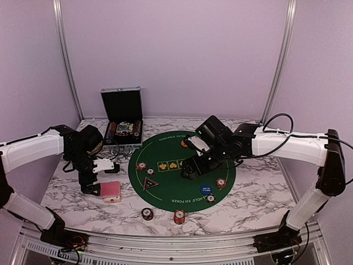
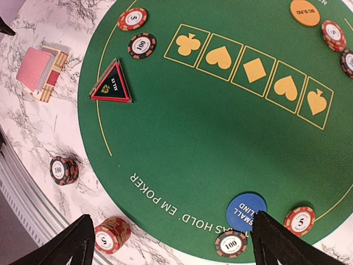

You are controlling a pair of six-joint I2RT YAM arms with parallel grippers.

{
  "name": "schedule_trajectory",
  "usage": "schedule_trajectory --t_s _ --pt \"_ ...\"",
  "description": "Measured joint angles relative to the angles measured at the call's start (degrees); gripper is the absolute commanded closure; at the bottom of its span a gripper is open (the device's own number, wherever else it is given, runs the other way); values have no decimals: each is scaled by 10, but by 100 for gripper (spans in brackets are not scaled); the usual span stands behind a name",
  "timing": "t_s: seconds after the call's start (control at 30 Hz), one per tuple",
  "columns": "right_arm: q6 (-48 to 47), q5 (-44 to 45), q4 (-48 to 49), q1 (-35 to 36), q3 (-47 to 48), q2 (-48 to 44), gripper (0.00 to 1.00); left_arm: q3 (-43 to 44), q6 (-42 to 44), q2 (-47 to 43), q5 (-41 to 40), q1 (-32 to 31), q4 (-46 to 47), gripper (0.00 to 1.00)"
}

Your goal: Distribute texas hold em gaming equipment

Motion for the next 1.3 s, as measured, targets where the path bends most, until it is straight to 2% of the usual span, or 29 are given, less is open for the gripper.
schedule_trajectory --t_s 0.3,0.7,1.3 --pt "11 -4 7 0 7 8 2 -28 85 -3 4 -4 18 1" --pt "15 -9 20 0 7 8 1 -29 105 37 15 -7 64 1" --pt "17 -10 23 0 7 8 1 -58 139 46 42 -7 82 1"
